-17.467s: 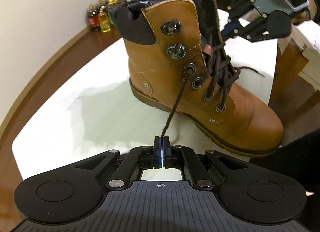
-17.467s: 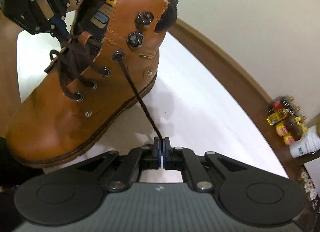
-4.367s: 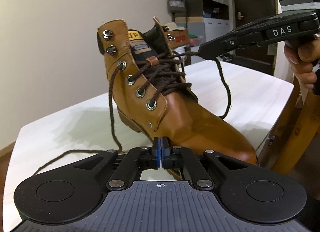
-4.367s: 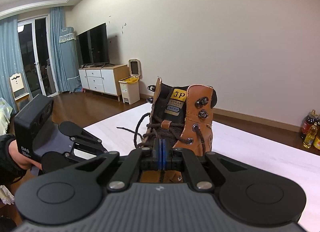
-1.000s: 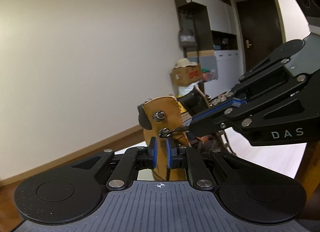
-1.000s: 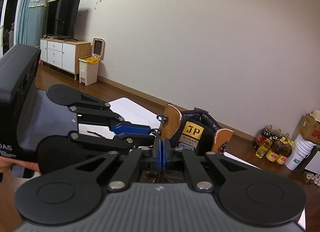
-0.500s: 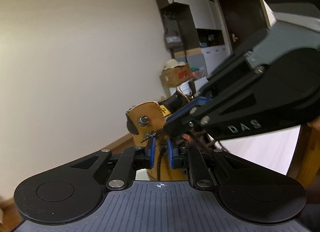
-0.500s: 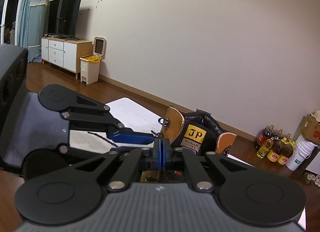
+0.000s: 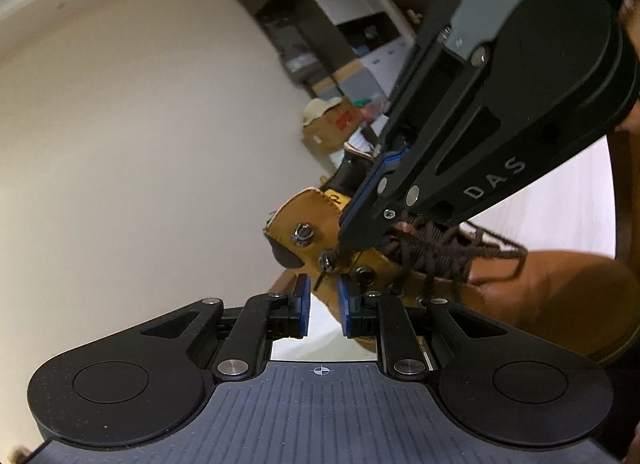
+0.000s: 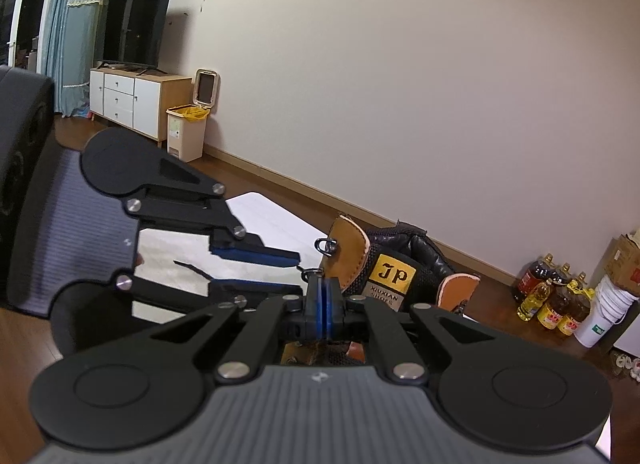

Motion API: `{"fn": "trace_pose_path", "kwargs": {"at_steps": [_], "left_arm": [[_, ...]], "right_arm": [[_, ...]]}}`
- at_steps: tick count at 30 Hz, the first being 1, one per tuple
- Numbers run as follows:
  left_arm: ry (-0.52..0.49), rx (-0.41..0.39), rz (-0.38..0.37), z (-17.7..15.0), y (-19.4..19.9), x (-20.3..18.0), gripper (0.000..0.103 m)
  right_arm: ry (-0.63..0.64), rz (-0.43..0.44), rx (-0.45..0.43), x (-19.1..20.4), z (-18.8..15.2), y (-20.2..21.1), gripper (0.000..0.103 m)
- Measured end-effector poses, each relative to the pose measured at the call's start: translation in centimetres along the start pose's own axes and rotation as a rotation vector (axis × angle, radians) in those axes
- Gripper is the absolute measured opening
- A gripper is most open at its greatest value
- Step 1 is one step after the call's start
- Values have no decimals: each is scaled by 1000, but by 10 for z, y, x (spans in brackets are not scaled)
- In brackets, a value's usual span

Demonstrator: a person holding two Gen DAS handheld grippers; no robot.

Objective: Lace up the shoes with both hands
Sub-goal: 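Grasp the lace at the eyelets with the left gripper while the right gripper holds the tongue, then pull the brown lace end away from the boot with the left gripper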

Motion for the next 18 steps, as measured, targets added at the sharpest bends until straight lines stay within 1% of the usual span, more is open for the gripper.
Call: {"fn": "trace_pose_path", "kwargs": {"at_steps": [1,2,3,4,5,8,9,10,11,14,15,18], "left_arm": [[-20,2,-6,1,-3,-1,17],[-30,3,-16,1,-1,-4,12],[-39,3,-26,0,2,-6,8],[-36,8,-49,1,1,-7,3],[-23,13,-59,2,0,-8,3],[16,26,-45,-3,7,-4,2],[30,53,-30,-8,8,-2,2],[31,101,-3,-19,8,-1,2],[30,124,10,-24,8,-1,2],[80,242,54,-57,11,7,2],[80,310,79,-74,12,10,2],[68,436,131,-104,17,15,2]], "right_arm": [[1,2,0,0,0,0,3],[1,4,-1,-1,0,0,3],[0,6,-2,-1,0,0,3],[0,7,-3,-2,0,1,3],[-1,8,-4,-2,0,1,3],[-7,14,-9,-4,0,1,3],[-13,17,-12,-5,-1,3,3],[-21,20,-17,-7,-2,6,4],[-26,19,-21,-8,-3,9,5],[-47,-6,-33,-19,-14,24,7],[-60,-13,-28,-23,-18,29,7],[-118,-43,-11,-38,-33,41,7]]}}
Point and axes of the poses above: each gripper's, at about its wrist camera, not at the fingertips, and y roughly against the way its jaws point, x to its left, z to its top, the point moved 4 cm from there along -y, roughly the way its jaws point, and after that the axes turned 12 degrees about -x, right-handed, at the moved point
